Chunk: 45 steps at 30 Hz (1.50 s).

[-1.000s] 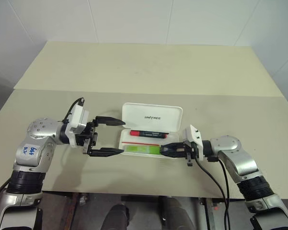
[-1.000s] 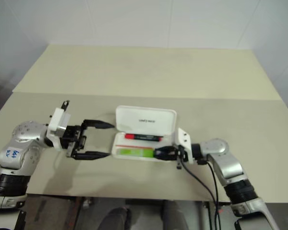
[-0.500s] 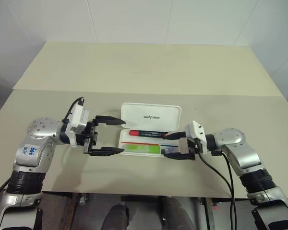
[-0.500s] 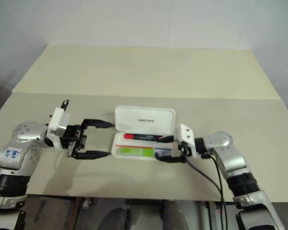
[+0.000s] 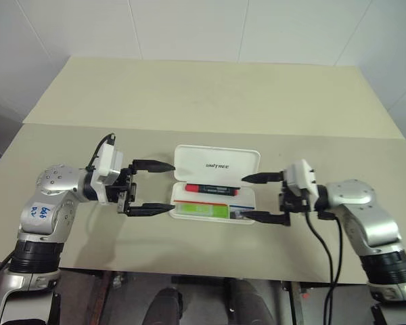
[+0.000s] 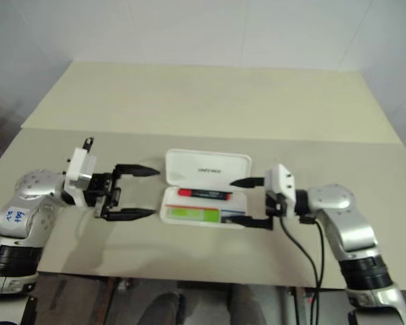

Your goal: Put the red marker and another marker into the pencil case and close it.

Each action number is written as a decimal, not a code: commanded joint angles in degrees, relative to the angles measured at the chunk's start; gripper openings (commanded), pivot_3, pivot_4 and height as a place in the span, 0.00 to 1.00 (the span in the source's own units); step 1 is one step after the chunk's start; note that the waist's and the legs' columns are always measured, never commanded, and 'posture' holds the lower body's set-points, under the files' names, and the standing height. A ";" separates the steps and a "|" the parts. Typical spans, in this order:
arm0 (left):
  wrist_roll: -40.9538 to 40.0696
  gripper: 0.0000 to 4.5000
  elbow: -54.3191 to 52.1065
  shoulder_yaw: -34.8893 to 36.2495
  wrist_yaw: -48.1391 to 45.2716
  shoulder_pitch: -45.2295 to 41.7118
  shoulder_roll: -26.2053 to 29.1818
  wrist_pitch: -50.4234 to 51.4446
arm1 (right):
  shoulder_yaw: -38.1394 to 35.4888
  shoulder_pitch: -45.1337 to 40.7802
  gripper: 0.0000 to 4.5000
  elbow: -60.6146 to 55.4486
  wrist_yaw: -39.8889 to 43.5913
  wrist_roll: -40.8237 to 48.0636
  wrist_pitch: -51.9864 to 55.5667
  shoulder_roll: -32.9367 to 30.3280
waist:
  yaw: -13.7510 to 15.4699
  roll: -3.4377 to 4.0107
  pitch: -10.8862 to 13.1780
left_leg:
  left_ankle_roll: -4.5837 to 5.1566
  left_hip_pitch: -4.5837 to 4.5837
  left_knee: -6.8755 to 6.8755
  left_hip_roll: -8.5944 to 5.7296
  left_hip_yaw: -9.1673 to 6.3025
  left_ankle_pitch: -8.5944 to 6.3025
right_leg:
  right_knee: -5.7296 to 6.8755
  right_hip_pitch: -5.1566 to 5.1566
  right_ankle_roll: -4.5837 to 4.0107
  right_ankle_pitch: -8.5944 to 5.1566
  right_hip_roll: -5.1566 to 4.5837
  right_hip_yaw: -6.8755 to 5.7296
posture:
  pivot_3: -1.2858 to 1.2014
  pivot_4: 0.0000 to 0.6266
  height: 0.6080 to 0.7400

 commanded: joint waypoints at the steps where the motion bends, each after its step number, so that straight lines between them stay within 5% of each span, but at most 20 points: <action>1: -1.00 1.00 0.90 3.28 0.07 -0.32 0.99 -0.93 | -6.92 1.84 0.99 -1.54 -1.35 1.75 -1.18 -3.11 | -0.05 0.00 0.00 | 0.00 0.00 0.00 0.01 0.00 0.00 | 0.01 0.00 0.00 0.00 0.02 0.00 | 0.52 0.24 1.00; 4: -1.23 1.00 2.36 4.62 -1.10 0.12 1.63 -0.99 | -10.86 3.72 0.99 -1.35 -2.00 1.99 -1.31 -5.19 | -0.31 0.00 0.00 | 0.00 0.04 -0.01 0.03 0.01 0.00 | 0.06 0.00 -0.01 -0.01 0.06 0.01 | 0.52 0.24 1.00; 7: -1.29 0.85 3.67 5.48 -1.86 0.32 1.84 -1.18 | -12.92 5.08 1.00 -1.27 -2.08 2.34 -1.38 -6.32 | -0.32 0.00 0.00 | 0.00 0.08 -0.02 0.06 0.03 0.00 | 0.10 0.00 -0.03 -0.02 0.10 0.03 | 0.52 0.24 1.00; 18: 0.35 0.00 8.49 6.79 -2.85 0.87 2.13 -3.58 | -14.32 5.31 1.00 -6.01 -5.09 6.86 2.31 -6.46 | -0.21 0.00 0.00 | 0.01 0.08 0.01 0.05 0.03 0.01 | 0.13 0.01 -0.03 -0.01 0.07 0.03 | 0.52 0.24 1.00; 32: 10.24 0.00 22.59 6.50 18.83 -6.49 -4.21 -8.17 | -11.17 1.65 1.00 -17.40 -4.74 16.27 11.89 -7.39 | -0.09 -0.01 0.00 | 0.01 0.08 0.02 0.03 0.00 0.01 | 0.13 0.02 0.00 0.00 0.05 0.01 | 0.52 0.24 1.00; 45: 16.91 0.00 30.13 -1.10 25.94 -14.20 -13.29 -5.19 | -5.79 0.63 1.00 -13.29 -2.52 11.40 7.30 -5.76 | 1.21 -0.03 -0.01 | 0.01 0.01 0.03 0.01 -0.01 0.01 | 0.06 -0.01 0.03 0.02 0.05 -0.02 | 0.52 0.24 1.00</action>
